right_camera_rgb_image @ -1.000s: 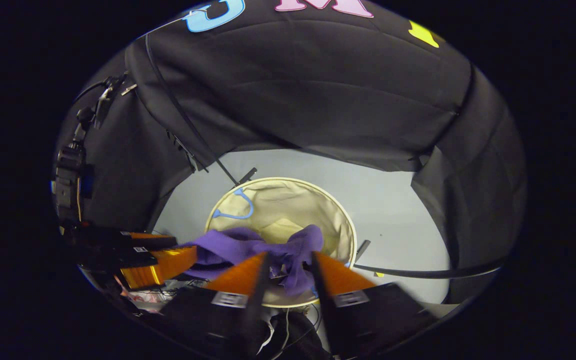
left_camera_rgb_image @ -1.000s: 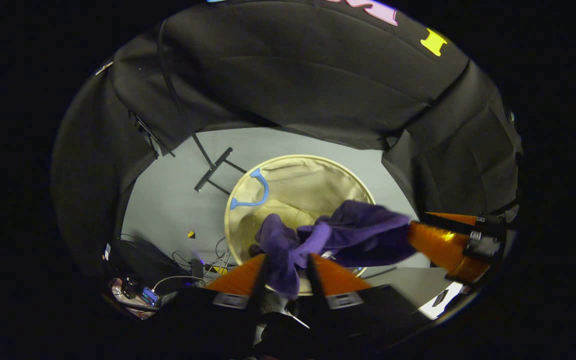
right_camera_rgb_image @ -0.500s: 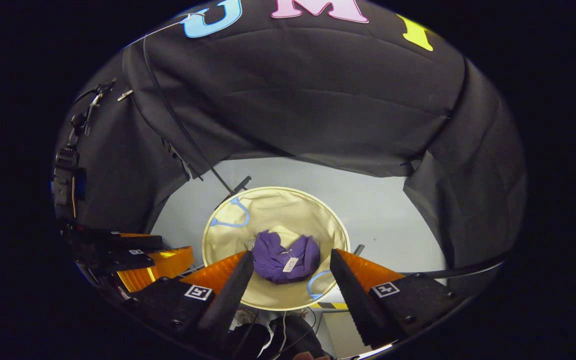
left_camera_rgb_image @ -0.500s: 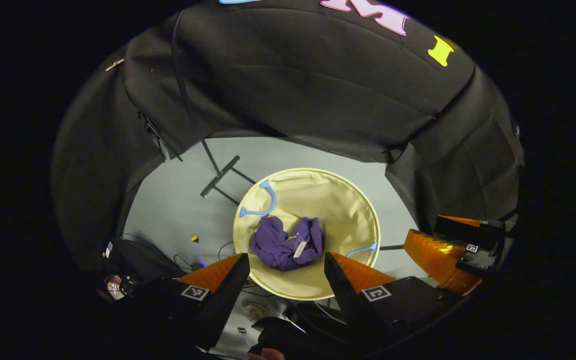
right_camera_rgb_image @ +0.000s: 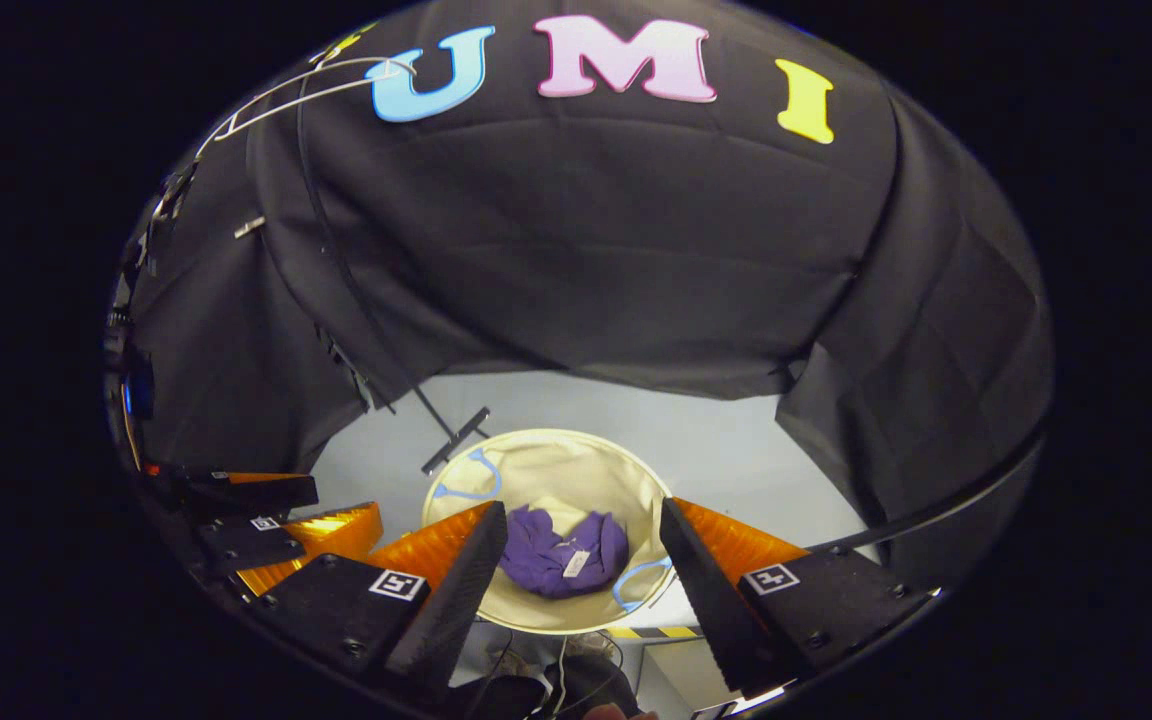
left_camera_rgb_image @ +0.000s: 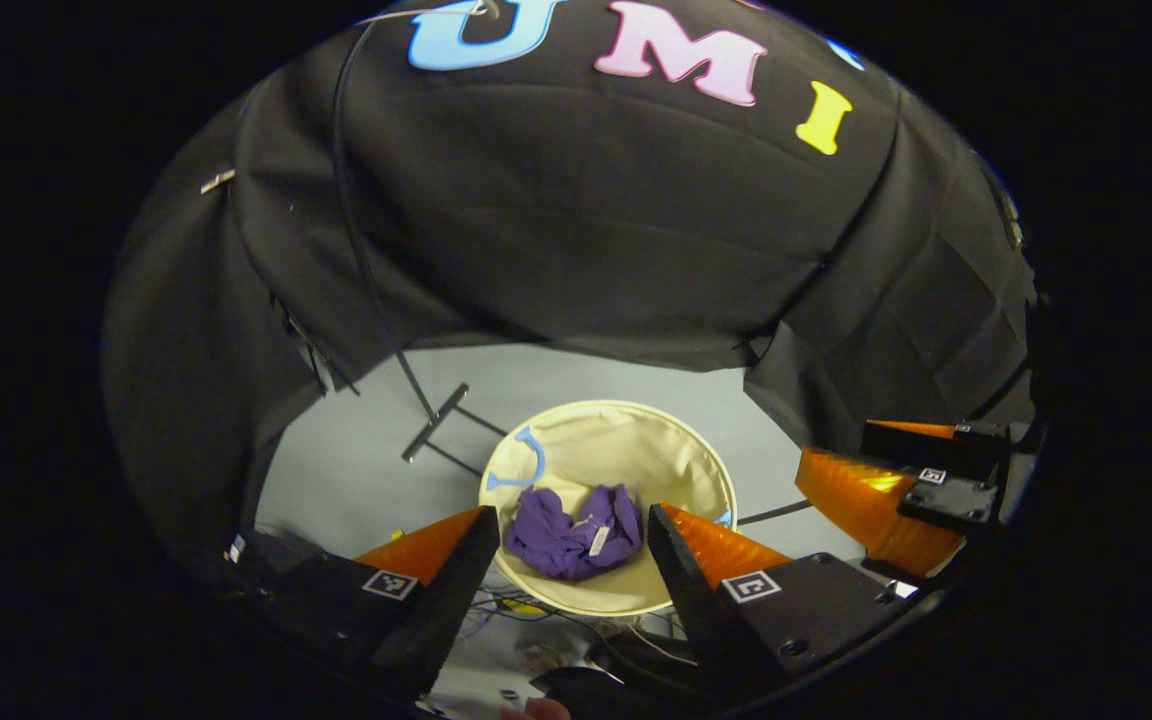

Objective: Grasp the clothes on the hanger with both hands and then place them into the laundry hamper below.

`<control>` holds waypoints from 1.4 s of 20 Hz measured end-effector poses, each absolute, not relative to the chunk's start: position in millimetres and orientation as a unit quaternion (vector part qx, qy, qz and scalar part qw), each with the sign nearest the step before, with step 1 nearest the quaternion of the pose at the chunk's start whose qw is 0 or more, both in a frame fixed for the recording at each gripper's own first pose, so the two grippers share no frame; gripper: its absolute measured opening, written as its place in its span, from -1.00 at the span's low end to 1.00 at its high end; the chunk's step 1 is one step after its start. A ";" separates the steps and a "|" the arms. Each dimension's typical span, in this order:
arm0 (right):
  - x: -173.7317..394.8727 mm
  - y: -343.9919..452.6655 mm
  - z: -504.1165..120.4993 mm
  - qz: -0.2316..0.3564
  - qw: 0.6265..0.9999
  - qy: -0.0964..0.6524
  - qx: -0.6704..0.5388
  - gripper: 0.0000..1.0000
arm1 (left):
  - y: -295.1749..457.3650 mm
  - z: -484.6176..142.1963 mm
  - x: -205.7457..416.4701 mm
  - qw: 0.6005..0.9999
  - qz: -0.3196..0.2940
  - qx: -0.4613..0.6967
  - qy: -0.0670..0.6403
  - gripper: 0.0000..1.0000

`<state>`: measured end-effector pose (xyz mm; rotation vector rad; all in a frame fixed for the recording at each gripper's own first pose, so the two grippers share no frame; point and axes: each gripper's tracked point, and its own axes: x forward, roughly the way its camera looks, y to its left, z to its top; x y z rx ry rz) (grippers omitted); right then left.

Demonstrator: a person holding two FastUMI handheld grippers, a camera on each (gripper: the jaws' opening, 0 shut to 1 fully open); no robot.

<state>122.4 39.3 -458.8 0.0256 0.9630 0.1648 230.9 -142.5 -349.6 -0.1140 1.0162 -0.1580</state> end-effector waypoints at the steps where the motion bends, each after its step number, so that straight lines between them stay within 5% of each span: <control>1: 123.6 42.6 -441.6 0.076 0.892 0.446 0.014 0.99 | -141.3 -334.5 231.5 0.877 -0.082 -0.053 0.470 0.80; 14: 105.6 50.6 -245.3 0.026 0.962 0.270 0.028 0.98 | -94.0 -125.6 217.2 0.961 -0.097 -0.056 0.253 0.89; 28: 72.6 23.4 -95.2 0.017 0.991 0.130 0.030 0.97 | -93.1 57.8 158.4 0.992 -0.083 -0.023 0.097 0.87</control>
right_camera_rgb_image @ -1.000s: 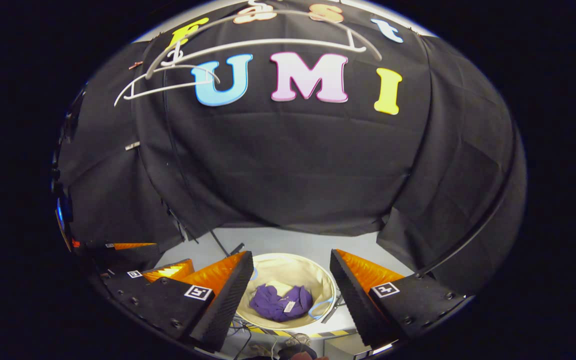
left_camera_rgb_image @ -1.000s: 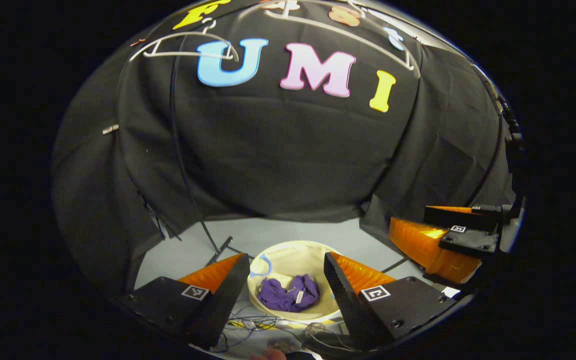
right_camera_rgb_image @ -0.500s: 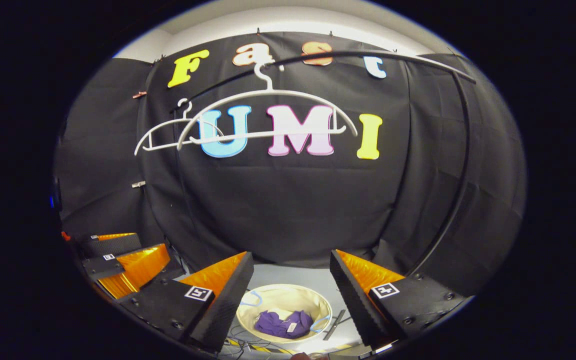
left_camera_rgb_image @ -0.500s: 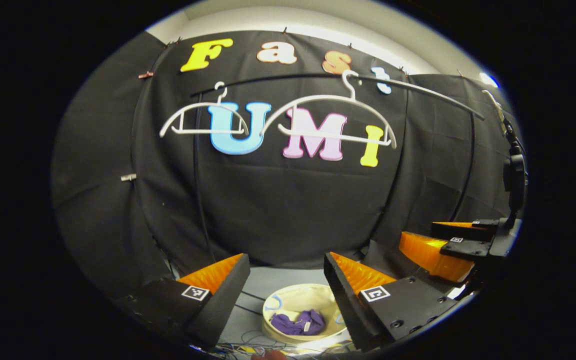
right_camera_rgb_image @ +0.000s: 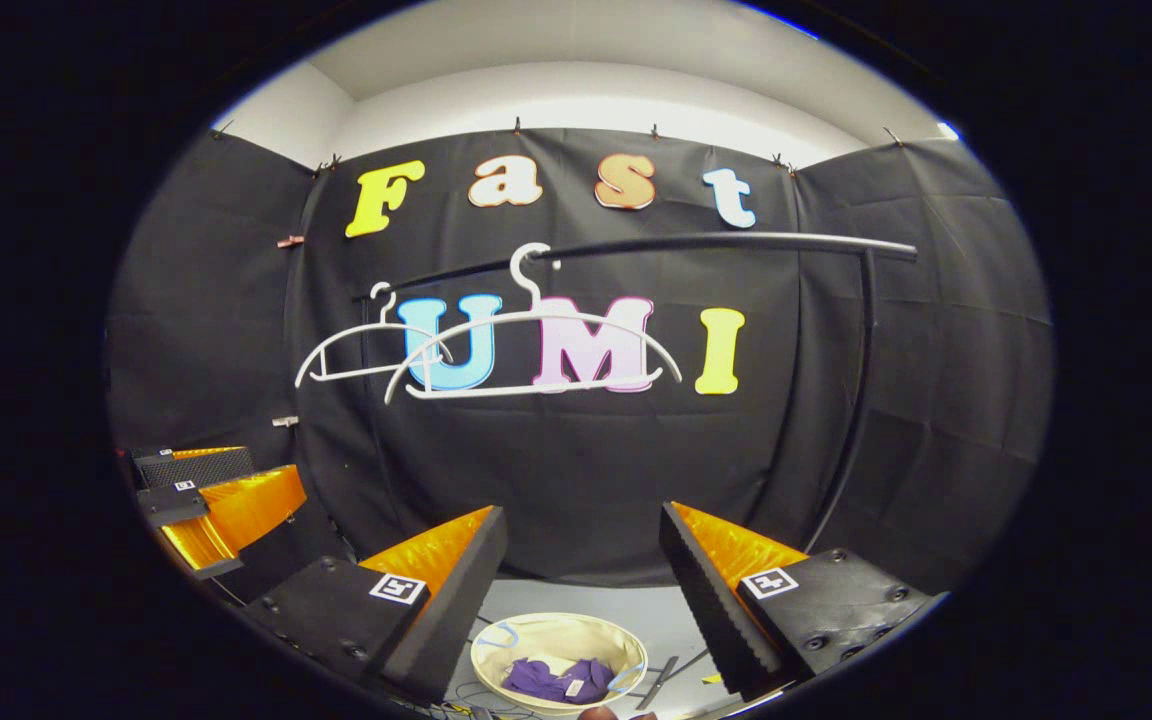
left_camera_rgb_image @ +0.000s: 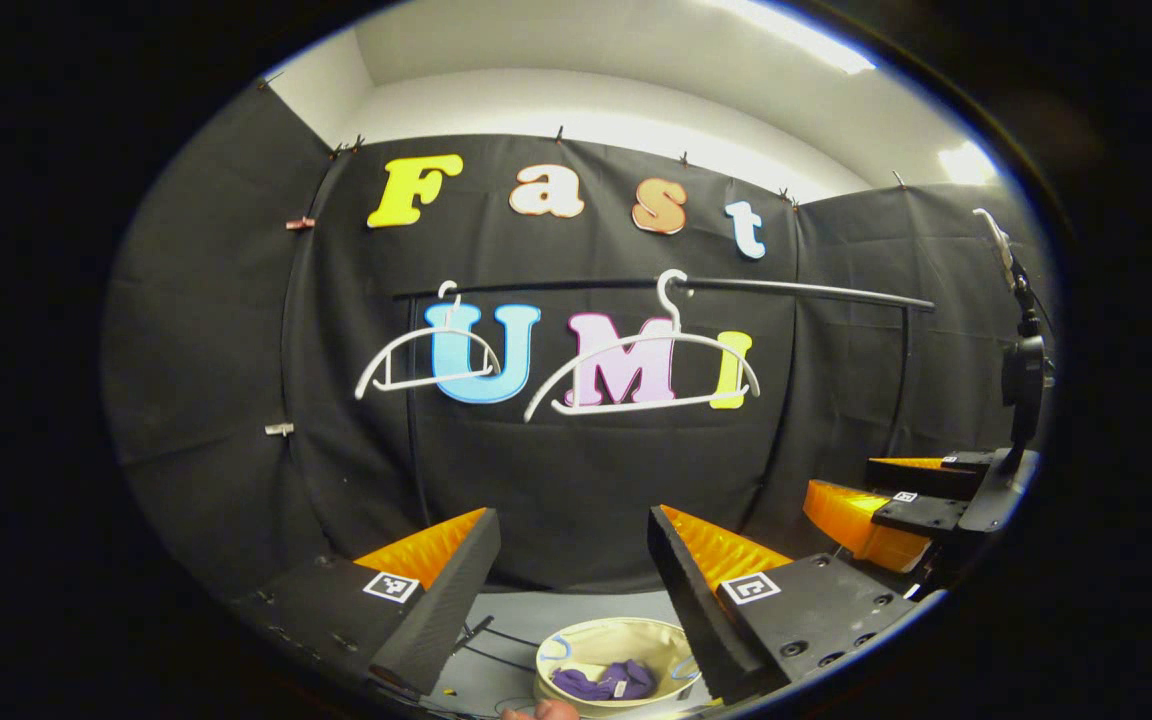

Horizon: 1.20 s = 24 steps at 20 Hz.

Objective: Grasp the clothes on the hanger with both hands and then place them into the laundry hamper below.

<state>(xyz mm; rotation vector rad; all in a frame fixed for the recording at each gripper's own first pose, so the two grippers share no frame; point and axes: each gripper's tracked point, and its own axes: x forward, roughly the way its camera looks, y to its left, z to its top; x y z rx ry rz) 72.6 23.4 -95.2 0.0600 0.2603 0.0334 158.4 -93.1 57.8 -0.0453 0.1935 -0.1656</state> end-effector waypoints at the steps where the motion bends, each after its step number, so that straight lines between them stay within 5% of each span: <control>1: 70.9 21.3 -85.4 0.016 0.992 0.122 0.031 0.87 | -92.9 67.4 153.8 0.993 -0.079 -0.017 0.087 0.88; 10: 53.4 18.7 -33.5 0.015 0.997 0.070 0.021 1.00 | -85.3 101.5 116.8 0.996 -0.060 -0.013 0.065 0.87; 13: 45.9 18.3 -25.3 0.019 0.998 0.061 0.016 0.86 | -76.6 107.5 112.2 0.997 -0.052 -0.006 0.060 0.87; 24: 41.9 16.8 -1.1 0.014 0.999 0.032 0.011 0.86 | -71.0 135.5 103.2 0.998 -0.054 -0.012 0.035 0.88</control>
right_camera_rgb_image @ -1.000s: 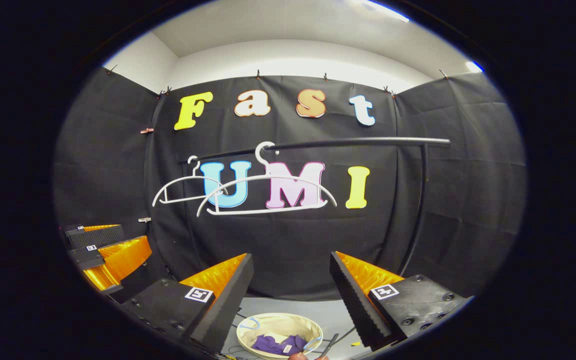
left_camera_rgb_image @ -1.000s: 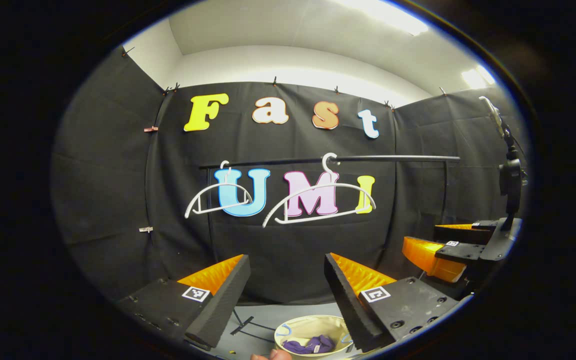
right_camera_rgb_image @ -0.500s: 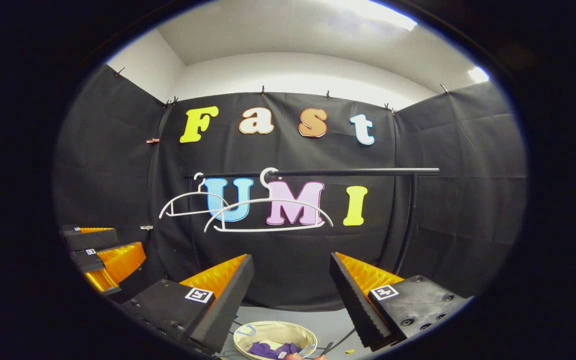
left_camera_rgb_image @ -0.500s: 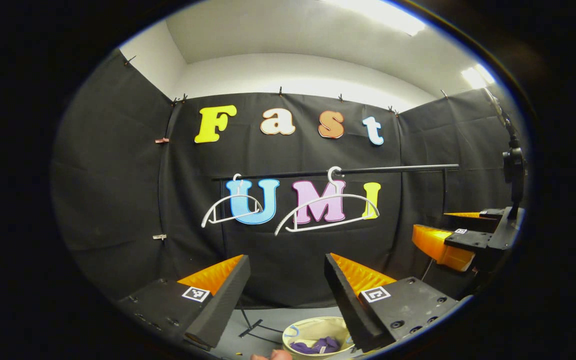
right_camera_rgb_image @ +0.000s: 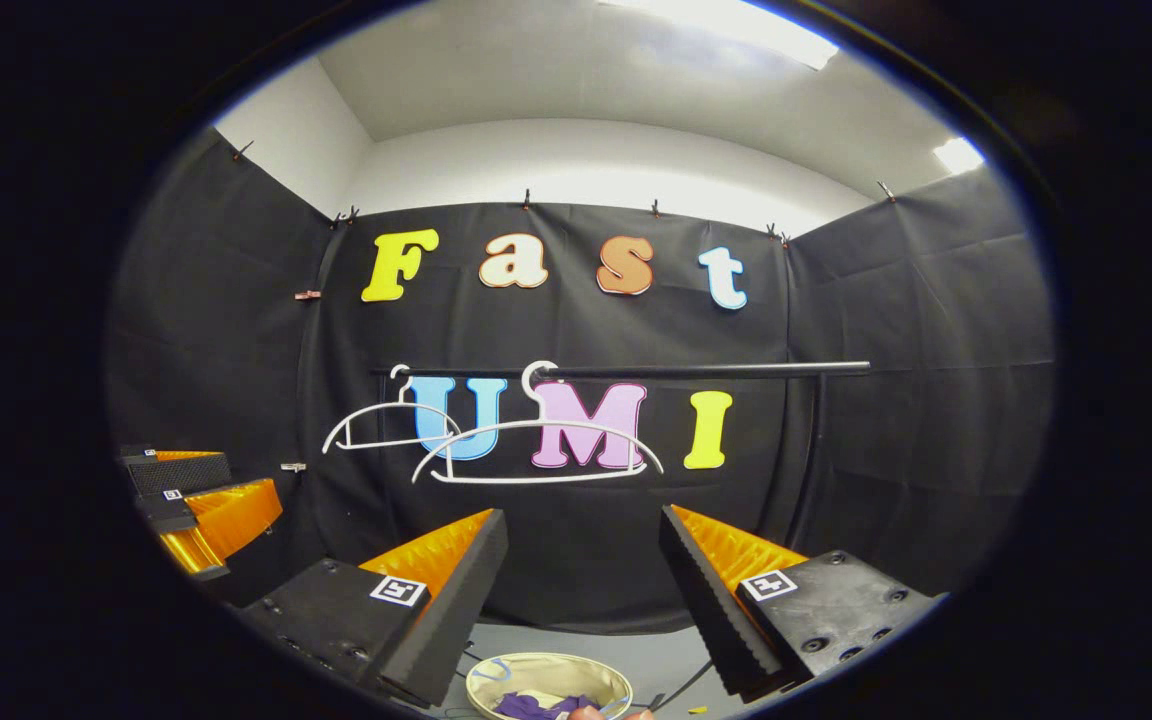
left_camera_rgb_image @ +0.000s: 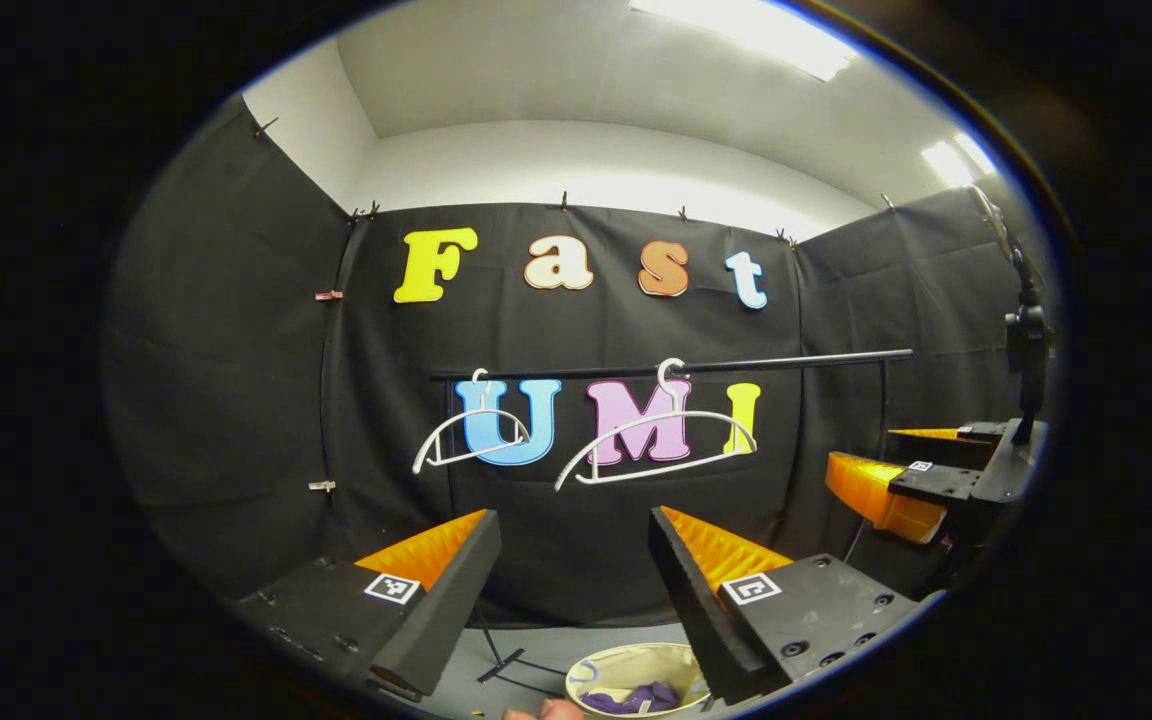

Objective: Grasp the clothes on the hanger with both hands and then place them into the laundry hamper below.

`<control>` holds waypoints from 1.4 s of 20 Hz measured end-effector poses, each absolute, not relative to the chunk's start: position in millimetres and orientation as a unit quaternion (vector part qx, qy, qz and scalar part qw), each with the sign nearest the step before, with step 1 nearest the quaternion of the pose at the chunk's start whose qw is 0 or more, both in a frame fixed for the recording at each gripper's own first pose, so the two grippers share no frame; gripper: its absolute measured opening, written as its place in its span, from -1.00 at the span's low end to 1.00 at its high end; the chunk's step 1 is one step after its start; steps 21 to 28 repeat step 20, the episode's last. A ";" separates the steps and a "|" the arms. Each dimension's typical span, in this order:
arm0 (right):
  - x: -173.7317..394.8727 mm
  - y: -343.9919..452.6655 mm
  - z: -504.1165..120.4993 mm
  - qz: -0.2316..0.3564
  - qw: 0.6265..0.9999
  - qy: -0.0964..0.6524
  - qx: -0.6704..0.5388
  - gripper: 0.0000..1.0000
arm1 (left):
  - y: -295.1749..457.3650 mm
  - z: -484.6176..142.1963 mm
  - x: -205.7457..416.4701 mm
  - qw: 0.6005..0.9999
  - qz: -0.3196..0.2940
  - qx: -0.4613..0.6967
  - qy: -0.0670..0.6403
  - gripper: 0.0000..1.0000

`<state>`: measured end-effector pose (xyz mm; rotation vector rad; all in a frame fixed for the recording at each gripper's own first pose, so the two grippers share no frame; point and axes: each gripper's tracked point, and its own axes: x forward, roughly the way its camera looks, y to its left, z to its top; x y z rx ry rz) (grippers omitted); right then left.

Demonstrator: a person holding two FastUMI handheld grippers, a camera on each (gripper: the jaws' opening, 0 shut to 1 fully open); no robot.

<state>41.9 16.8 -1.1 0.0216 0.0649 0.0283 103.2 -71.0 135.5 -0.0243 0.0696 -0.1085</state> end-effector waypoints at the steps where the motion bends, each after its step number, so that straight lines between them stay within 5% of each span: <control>1: 41.1 16.6 -1.6 0.014 0.999 0.032 0.011 0.96 | -70.6 136.0 102.7 0.998 -0.053 -0.011 0.034 0.88; 14: 43.6 28.5 -9.2 0.024 0.999 0.036 0.014 0.86 | -67.7 136.7 101.8 0.998 -0.049 -0.004 0.026 0.88; 19: 45.9 17.1 -11.2 0.011 0.999 0.033 0.020 1.00 | -72.3 133.1 102.5 0.998 -0.048 0.000 0.030 0.87; 28: 46.6 15.3 -11.0 0.009 0.999 0.033 0.020 0.96 | -73.5 132.7 102.6 0.998 -0.049 0.000 0.030 0.88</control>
